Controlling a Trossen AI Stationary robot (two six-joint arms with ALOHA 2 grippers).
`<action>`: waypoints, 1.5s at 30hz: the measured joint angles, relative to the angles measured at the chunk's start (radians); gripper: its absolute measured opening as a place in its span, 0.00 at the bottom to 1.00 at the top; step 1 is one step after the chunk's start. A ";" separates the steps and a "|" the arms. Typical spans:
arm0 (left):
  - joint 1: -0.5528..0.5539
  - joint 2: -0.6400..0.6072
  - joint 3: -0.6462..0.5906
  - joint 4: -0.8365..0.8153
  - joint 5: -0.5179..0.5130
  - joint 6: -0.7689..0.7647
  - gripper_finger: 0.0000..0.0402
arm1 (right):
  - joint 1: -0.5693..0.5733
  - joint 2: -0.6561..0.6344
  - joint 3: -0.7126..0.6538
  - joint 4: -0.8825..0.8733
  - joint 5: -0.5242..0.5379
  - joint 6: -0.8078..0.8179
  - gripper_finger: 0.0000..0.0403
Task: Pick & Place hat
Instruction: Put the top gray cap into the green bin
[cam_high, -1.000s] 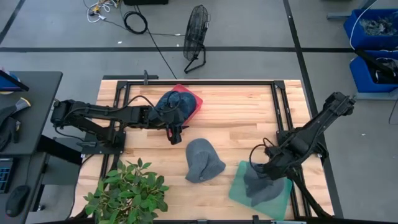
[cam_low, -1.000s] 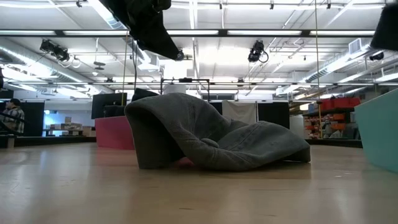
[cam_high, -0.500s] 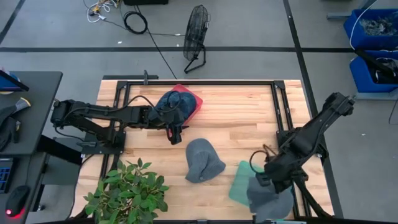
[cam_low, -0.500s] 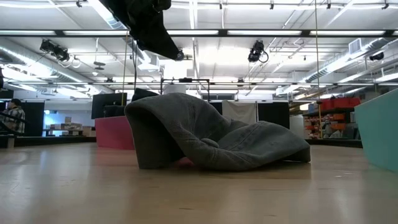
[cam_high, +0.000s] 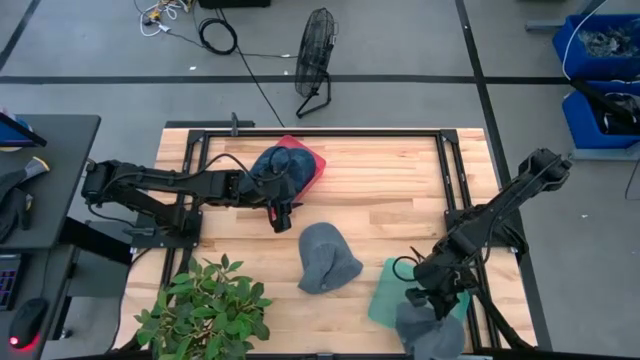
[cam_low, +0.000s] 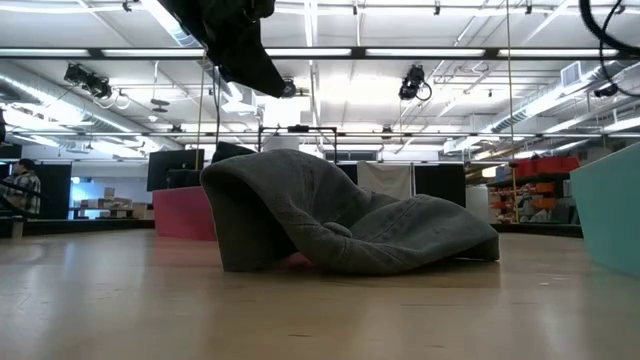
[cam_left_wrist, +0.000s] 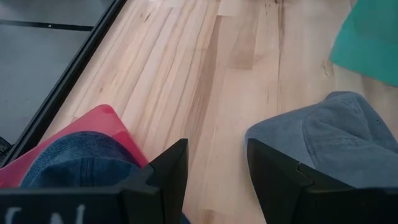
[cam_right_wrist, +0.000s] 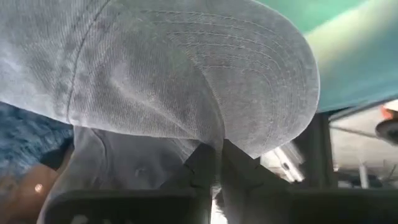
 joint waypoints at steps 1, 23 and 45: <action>0.000 0.000 0.000 0.000 0.000 0.000 0.42 | -0.013 -0.008 -0.011 0.000 -0.002 -0.022 0.06; 0.000 0.000 0.000 0.002 0.000 -0.001 0.42 | -0.120 -0.188 -0.031 -0.631 0.245 -0.079 0.06; 0.000 0.000 0.000 0.003 0.000 -0.045 0.42 | -0.141 -0.183 -0.037 -0.562 0.108 -0.341 0.06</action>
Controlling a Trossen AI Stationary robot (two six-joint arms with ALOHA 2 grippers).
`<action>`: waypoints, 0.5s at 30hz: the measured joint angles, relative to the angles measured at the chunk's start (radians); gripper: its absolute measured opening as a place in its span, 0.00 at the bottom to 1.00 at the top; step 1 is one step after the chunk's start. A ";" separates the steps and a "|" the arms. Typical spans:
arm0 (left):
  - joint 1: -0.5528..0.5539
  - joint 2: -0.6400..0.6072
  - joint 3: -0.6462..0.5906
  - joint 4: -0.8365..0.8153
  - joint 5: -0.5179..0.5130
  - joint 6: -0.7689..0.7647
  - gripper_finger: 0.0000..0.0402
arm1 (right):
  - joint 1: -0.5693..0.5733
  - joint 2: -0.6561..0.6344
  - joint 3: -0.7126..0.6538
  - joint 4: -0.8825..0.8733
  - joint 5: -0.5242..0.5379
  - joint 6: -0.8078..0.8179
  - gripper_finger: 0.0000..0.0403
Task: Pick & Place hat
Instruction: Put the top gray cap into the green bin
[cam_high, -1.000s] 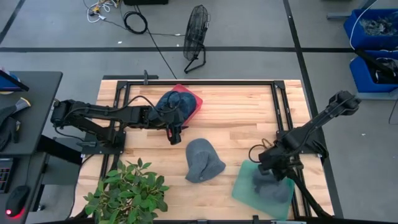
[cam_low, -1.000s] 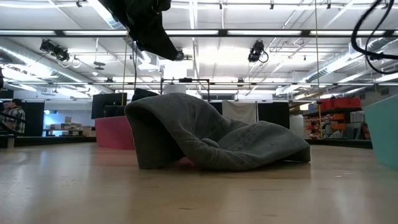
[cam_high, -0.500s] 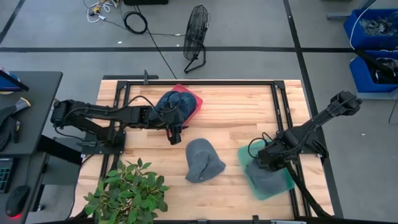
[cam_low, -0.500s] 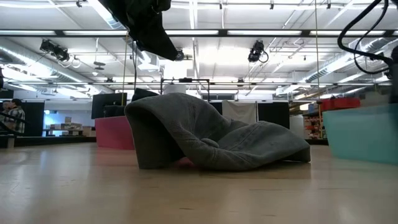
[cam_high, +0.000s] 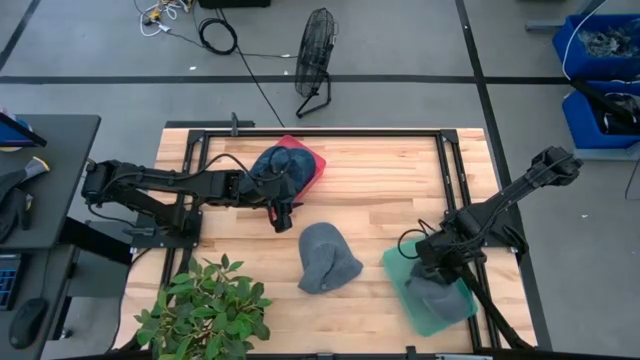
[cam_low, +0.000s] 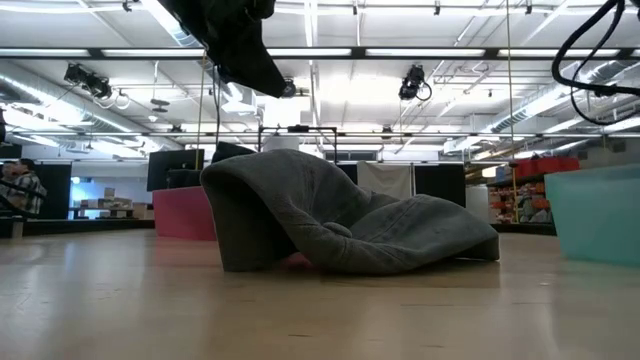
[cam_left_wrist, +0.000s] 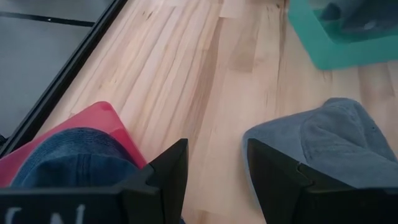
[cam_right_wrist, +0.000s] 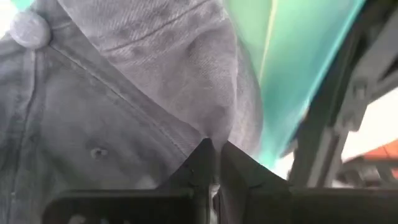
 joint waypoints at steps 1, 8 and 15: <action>0.000 0.000 0.000 0.000 0.000 -0.010 0.42 | 0.000 0.000 0.000 -0.001 0.041 -0.001 0.06; 0.000 0.000 0.000 0.000 0.000 -0.010 0.42 | 0.000 0.000 0.002 0.004 0.196 0.006 0.06; 0.000 0.000 0.000 0.000 0.000 -0.009 0.42 | -0.007 0.000 0.002 -0.010 0.196 -0.006 0.07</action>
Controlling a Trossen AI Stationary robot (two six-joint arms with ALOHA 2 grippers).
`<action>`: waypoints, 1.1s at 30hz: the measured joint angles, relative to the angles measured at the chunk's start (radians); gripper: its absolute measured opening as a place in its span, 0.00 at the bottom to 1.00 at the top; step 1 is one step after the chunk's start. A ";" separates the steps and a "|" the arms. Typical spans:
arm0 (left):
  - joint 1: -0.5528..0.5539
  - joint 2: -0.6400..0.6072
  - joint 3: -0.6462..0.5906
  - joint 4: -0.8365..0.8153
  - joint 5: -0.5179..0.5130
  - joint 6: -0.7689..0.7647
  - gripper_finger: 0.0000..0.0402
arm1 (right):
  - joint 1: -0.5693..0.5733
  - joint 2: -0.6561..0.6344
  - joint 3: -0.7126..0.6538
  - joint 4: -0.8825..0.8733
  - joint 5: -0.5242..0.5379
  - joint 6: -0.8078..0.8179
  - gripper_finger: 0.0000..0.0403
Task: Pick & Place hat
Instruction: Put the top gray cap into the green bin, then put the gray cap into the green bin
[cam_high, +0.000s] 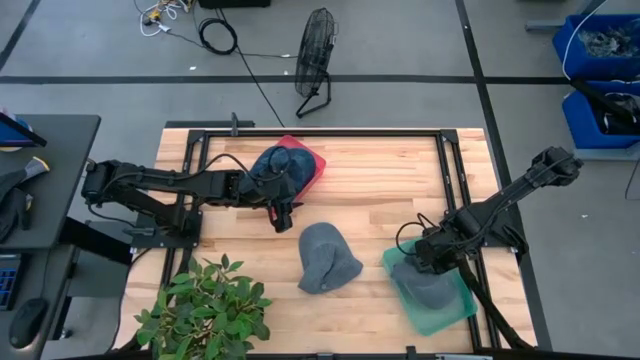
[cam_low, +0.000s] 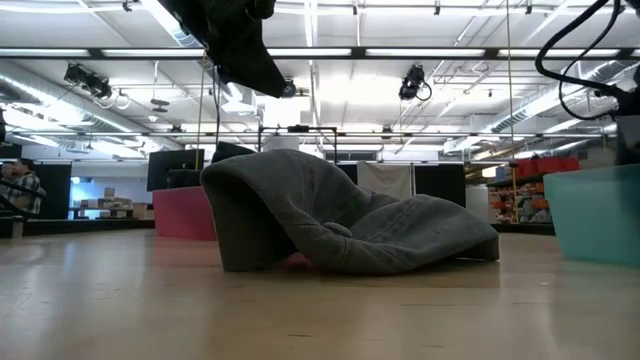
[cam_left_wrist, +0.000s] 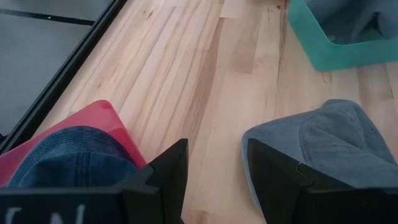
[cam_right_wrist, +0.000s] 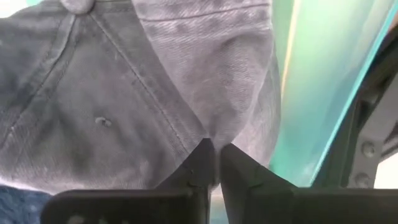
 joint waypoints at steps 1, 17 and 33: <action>0.000 0.000 0.000 0.000 0.000 0.000 0.42 | -0.002 0.000 0.000 -0.003 -0.014 -0.003 0.08; 0.000 0.000 0.000 -0.001 0.000 0.038 0.42 | -0.003 0.000 0.018 0.003 -0.141 -0.134 0.46; -0.003 0.000 0.000 0.016 0.000 0.007 0.42 | -0.006 -0.018 0.373 0.058 0.456 -0.872 0.49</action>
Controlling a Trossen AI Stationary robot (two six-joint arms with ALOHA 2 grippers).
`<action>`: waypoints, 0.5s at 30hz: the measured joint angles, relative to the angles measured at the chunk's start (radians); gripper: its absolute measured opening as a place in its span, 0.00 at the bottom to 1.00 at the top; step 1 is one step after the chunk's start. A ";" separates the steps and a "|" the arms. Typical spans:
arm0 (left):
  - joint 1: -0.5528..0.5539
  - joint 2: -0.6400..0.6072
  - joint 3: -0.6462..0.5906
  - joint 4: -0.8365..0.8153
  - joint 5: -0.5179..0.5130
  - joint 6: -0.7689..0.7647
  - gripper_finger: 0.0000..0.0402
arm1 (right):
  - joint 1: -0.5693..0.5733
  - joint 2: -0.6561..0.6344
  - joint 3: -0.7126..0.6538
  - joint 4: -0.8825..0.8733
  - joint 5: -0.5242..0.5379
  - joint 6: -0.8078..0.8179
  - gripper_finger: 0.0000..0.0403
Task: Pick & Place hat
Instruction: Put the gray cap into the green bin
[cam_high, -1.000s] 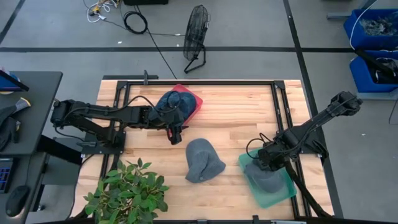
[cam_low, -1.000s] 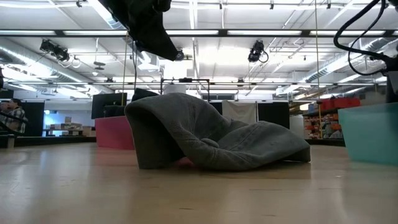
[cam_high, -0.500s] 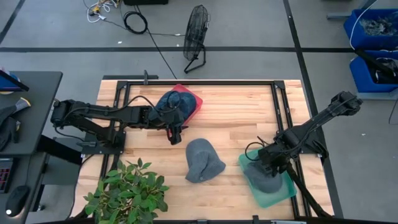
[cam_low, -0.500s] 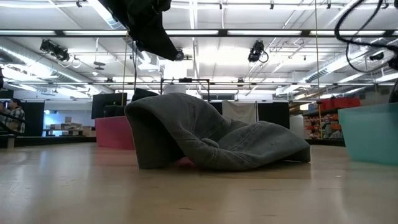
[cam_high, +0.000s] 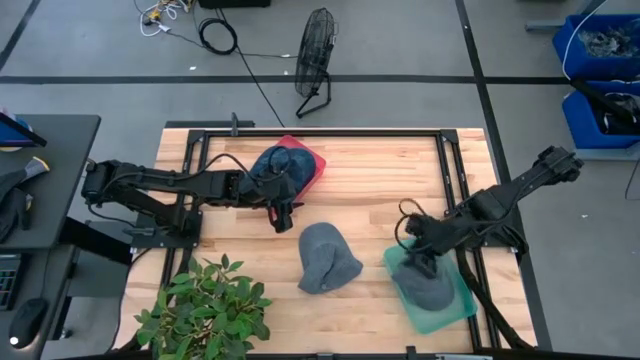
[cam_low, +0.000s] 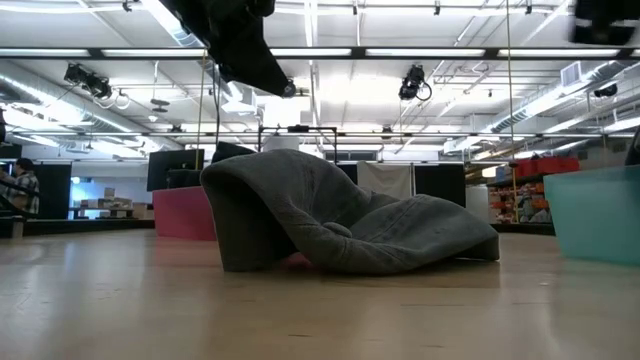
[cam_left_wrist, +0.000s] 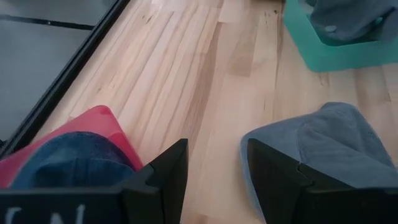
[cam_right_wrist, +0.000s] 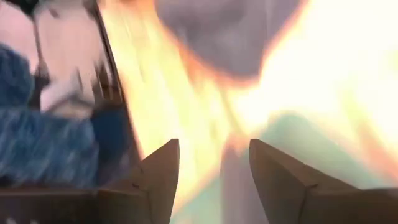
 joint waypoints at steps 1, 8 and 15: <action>0.000 0.000 0.000 0.000 0.000 -0.009 0.42 | 0.000 0.000 0.000 0.040 0.052 -0.060 0.49; 0.000 0.000 0.000 -0.001 0.049 -0.087 0.42 | -0.003 0.028 0.000 0.097 0.352 -0.521 0.49; 0.001 0.000 0.000 0.013 0.049 -0.087 0.42 | -0.112 0.146 -0.003 0.148 0.394 -0.671 0.49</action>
